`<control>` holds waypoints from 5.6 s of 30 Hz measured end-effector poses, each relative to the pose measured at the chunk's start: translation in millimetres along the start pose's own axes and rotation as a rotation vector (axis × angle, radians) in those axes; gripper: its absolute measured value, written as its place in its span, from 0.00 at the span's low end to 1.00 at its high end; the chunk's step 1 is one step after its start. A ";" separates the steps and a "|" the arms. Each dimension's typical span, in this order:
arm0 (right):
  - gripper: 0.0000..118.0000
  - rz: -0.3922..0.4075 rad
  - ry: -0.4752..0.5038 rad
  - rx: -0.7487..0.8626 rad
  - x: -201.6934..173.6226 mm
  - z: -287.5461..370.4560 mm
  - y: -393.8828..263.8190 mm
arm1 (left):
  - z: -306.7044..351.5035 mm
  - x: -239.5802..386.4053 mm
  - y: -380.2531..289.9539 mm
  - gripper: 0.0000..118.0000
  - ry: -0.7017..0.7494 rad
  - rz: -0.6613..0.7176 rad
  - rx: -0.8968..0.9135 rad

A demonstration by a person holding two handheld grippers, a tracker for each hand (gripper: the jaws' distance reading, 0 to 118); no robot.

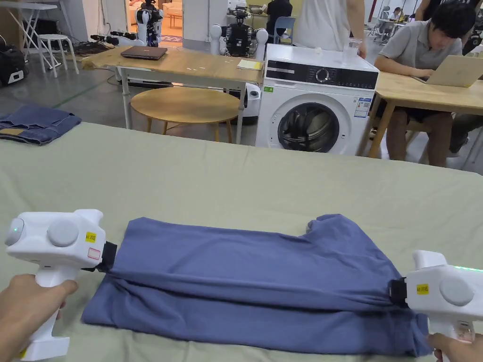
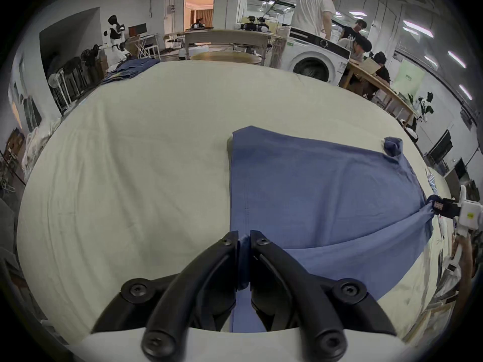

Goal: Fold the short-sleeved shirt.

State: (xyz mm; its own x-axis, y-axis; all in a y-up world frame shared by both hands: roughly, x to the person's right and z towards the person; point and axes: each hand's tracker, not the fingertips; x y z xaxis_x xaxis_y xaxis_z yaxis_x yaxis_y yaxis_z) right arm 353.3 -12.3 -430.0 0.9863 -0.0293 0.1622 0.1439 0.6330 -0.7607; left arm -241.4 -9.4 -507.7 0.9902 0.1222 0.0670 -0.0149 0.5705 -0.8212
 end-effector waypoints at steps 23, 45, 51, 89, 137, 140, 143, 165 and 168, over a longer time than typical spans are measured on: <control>0.00 0.018 0.044 0.631 -112.8 155.5 -94.4 | 141.7 55.3 -132.7 0.00 -0.001 -0.063 0.603; 0.00 0.069 0.014 0.528 -101.1 140.1 -123.4 | 31.0 -21.9 -50.2 0.35 -0.044 0.086 -0.054; 0.00 0.067 -0.005 0.491 -92.5 132.0 -125.2 | -5.3 -4.9 -63.4 0.47 0.067 0.022 -0.276; 0.41 0.000 -0.067 0.029 39.0 35.4 -60.8 | 53.5 -16.9 -114.4 0.00 -0.067 0.038 -0.034; 0.00 0.183 -0.088 -0.072 -18.8 149.3 -198.6 | 142.2 -54.6 -217.3 0.00 -0.034 0.039 -0.009; 0.00 0.187 -0.105 -0.103 -18.8 128.1 -211.3 | 121.5 -54.2 -229.3 0.00 -0.007 0.013 -0.057; 0.00 0.194 -0.110 -0.125 -19.6 112.3 -217.7 | 106.4 -51.8 -231.5 0.00 0.004 -0.009 -0.063; 0.44 0.066 -0.041 0.542 -107.6 180.2 -150.5 | 163.3 32.0 -167.3 0.38 -0.037 -0.052 0.528; 0.00 0.059 -0.013 0.613 -131.7 177.5 -146.5 | 163.4 50.3 -162.2 0.24 -0.010 -0.089 0.607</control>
State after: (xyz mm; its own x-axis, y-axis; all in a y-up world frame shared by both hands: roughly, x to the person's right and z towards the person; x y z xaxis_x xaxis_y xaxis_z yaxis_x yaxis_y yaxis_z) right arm 188.0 36.2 -228.3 0.9896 0.0266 0.1413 0.0126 0.9630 -0.2693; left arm -211.8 36.9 -278.5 0.9900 0.0587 0.1279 -0.0115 0.9394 -0.3425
